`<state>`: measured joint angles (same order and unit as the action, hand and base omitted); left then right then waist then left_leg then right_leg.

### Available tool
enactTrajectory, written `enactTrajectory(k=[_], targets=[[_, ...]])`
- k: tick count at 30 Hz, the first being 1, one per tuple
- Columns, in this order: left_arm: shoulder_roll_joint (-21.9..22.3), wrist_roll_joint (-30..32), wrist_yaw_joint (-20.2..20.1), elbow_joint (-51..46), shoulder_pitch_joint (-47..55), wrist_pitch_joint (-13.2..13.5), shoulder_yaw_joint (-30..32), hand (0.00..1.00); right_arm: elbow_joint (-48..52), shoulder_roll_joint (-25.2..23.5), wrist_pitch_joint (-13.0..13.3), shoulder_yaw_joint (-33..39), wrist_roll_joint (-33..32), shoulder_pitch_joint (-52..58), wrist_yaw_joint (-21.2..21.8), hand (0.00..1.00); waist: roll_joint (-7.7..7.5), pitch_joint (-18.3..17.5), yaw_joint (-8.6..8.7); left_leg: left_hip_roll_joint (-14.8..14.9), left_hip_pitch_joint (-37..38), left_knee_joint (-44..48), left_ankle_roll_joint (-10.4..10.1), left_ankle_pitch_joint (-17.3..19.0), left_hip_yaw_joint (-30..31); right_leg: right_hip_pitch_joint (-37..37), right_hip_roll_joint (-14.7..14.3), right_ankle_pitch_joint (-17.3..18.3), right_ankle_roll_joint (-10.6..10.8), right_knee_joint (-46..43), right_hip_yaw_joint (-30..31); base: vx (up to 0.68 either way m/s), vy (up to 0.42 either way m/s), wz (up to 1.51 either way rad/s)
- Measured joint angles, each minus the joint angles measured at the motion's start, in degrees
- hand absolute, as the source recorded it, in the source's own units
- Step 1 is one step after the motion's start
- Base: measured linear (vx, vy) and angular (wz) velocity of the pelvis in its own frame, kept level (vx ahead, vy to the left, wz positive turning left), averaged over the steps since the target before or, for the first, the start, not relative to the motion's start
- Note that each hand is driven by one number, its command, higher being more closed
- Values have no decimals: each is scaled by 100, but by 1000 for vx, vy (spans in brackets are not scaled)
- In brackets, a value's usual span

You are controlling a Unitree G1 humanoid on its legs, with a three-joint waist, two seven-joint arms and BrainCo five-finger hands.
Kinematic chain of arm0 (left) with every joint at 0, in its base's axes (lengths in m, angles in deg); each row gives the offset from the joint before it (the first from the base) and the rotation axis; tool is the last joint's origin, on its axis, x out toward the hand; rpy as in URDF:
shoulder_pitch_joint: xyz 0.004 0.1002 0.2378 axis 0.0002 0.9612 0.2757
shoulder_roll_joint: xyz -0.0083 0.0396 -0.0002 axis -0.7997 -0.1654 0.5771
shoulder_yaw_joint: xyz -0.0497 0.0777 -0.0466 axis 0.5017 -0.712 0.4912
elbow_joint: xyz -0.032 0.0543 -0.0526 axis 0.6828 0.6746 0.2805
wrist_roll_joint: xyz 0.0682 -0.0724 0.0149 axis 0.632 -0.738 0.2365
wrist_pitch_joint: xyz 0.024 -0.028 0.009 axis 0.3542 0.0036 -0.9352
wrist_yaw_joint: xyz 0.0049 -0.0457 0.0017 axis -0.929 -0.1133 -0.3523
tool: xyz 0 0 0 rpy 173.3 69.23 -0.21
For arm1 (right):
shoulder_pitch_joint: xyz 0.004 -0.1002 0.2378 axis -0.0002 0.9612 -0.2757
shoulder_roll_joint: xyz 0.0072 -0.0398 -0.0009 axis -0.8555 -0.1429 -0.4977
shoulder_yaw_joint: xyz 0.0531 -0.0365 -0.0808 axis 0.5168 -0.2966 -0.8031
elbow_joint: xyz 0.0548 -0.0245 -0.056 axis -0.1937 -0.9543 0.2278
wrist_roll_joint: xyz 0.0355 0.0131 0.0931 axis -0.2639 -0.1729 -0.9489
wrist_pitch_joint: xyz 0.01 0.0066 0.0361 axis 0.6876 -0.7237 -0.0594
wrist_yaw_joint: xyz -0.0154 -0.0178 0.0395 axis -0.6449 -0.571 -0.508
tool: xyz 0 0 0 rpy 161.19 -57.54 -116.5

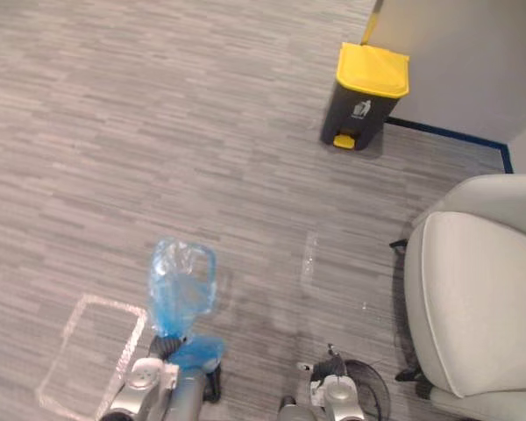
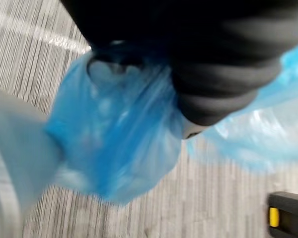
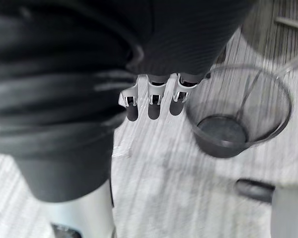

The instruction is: Gather rubbish on tea table into small bin, then transfer packed bag to large trash can.

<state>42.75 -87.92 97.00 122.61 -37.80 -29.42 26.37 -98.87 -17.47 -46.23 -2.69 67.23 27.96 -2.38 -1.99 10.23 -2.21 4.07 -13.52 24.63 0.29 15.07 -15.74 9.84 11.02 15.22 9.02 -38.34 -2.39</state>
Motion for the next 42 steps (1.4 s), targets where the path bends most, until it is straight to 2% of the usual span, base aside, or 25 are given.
enactTrajectory(k=[1,3,6,7,8,9,11,13,15,18,20,22,23,24,25,26,29,31,32,33,34,36,39,41,42], targets=[[-53,-5,10,-7,-53,0,-1,100,-26,2,-18,-32,0,-20,2,0,2,2,8,-28,224,-169,21,27,-19,295,-28,123,-51,-566,-64,283,57,-11],[-163,-10,29,-9,-100,-1,9,100,-110,29,-23,-72,-1,-85,-1,0,40,28,81,-28,725,-617,28,32,-41,667,-199,289,-338,-702,-410,425,1,-12],[-228,-13,39,-9,-119,-7,70,100,-97,85,-18,-220,-2,-226,-5,0,147,109,221,90,1397,-1223,-21,60,-165,1243,-555,256,-734,259,-1027,393,-77,-16],[-207,-13,39,-9,-157,-8,106,100,-89,106,-19,-226,-2,-275,-6,0,161,134,232,134,1557,-1362,-66,76,-205,1370,-658,61,-767,728,-1117,436,-113,-9],[-235,-12,40,-12,-185,0,145,100,-89,118,-23,-232,5,-266,-9,0,120,134,233,84,1788,-1592,-165,83,-243,1436,-739,-495,-734,1688,-1202,553,-135,13],[-262,-7,36,12,-179,-4,136,100,-97,146,-25,-225,13,-166,-11,0,84,157,312,26,1994,-1664,-320,132,-122,1419,-770,-1327,-1243,1874,-1149,493,-120,5],[-211,-6,24,36,-181,20,171,100,-75,230,-28,-182,10,-201,-9,0,173,117,306,231,2037,-1517,-529,79,-55,1481,-854,-1027,-1501,1491,-1163,512,-159,-9],[-117,-4,21,66,-256,19,215,100,-85,256,-27,-65,40,-241,-6,0,195,127,330,363,1796,-668,-820,-134,170,1288,-902,-738,-1721,1381,-1237,536,-190,-2],[26,-4,13,62,-211,22,266,100,-85,206,-67,53,54,-124,-8,0,201,136,315,624,1432,747,-1037,-419,395,525,-1063,-719,-1717,1966,-1238,482,-115,8],[233,-10,-8,-177,59,28,293,100,58,149,-77,47,47,39,-12,0,195,137,164,912,528,2863,-511,45,334,-626,-1204,-458,-1611,2602,-1025,461,-7,-10],[247,-12,-20,-186,174,17,322,100,41,114,-78,57,45,-57,-12,0,180,109,30,861,-130,2587,-425,249,235,-849,-1185,-405,-1593,2732,-778,338,114,-68],[279,-11,-23,-169,195,-21,358,100,36,47,-77,81,35,-135,-13,0,175,134,-68,620,-636,1392,-447,200,321,-1067,-1038,-315,-1357,2838,-526,357,187,-60],[280,-11,-23,-168,195,-22,358,100,36,49,-77,82,35,-136,-14,0,175,134,-68,610,-638,1370,-448,196,328,-1070,-1030,-312,-1352,2838,-524,310,183,-28],[322,-11,-26,-161,190,-28,346,100,16,64,-78,124,15,-120,-15,0,169,140,-77,306,-645,168,-552,-165,540,-1231,-852,-168,-1150,2874,-424,388,292,-49],[389,-11,-27,-95,222,-18,351,100,-50,120,-80,98,0,-38,-15,0,285,103,-126,150,-440,-1045,-752,-1393,763,-1404,-768,43,-872,2890,-161,503,356,-59],[369,-11,-29,-24,208,-19,345,100,-127,70,-98,47,-1,-38,-6,0,184,40,-129,-63,-383,-1070,-446,-1325,668,-1494,-593,72,-796,2987,-14,523,347,-41],[270,-8,-52,7,25,-23,341,100,-128,44,-101,63,18,-45,-5,0,41,11,-92,-271,-542,-454,-76,-784,370,-1378,-259,119,-510,2711,276,509,269,-23],[249,-6,-60,53,55,-28,338,100,-97,24,-80,62,64,-116,-4,0,43,11,-111,-276,-265,-357,61,-483,66,-976,-163,161,-232,1639,590,377,163,-72],[225,-6,-68,95,70,-55,238,100,-80,10,-69,50,108,-121,-1,0,55,12,-68,-267,15,-470,117,-383,-68,-595,-108,13,321,686,639,312,108,-67],[123,-6,-73,98,60,-64,122,100,-86,2,-72,38,108,-108,-2,0,60,15,-24,-261,282,-616,146,-310,-129,-192,-106,-42,496,-173,606,371,108,-55],[59,-6,-69,103,41,-65,82,100,-87,4,-76,21,108,-123,-3,0,61,25,-19,-261,466,-722,143,-293,-165,52,-115,19,373,-641,530,360,61,-47],[-69,-9,-2,112,-17,-63,9,100,-85,41,-72,-59,106,-137,-12,0,109,64,19,-233,1134,-1219,142,-286,-276,670,-128,297,-252,-1216,-66,399,-5,-49],[-111,-10,26,109,-98,-58,20,100,-85,62,-73,-233,109,-199,-14,0,251,150,148,-24,1657,-1584,-51,-159,-325,1281,-351,304,-642,-249,-887,334,-90,-21],[-175,-11,25,122,-113,-60,18,100,-75,67,-67,-247,109,-272,-14,0,177,152,207,-24,1845,-1720,-228,-52,-384,1516,-486,-293,-647,1065,-1031,377,-150,2],[-183,-8,26,190,-81,-60,18,100,-81,108,-71,-246,103,-193,-12,0,110,195,264,-100,2066,-1781,-356,34,-246,1412,-530,-1291,-1071,1679,-969,458,-172,9]])
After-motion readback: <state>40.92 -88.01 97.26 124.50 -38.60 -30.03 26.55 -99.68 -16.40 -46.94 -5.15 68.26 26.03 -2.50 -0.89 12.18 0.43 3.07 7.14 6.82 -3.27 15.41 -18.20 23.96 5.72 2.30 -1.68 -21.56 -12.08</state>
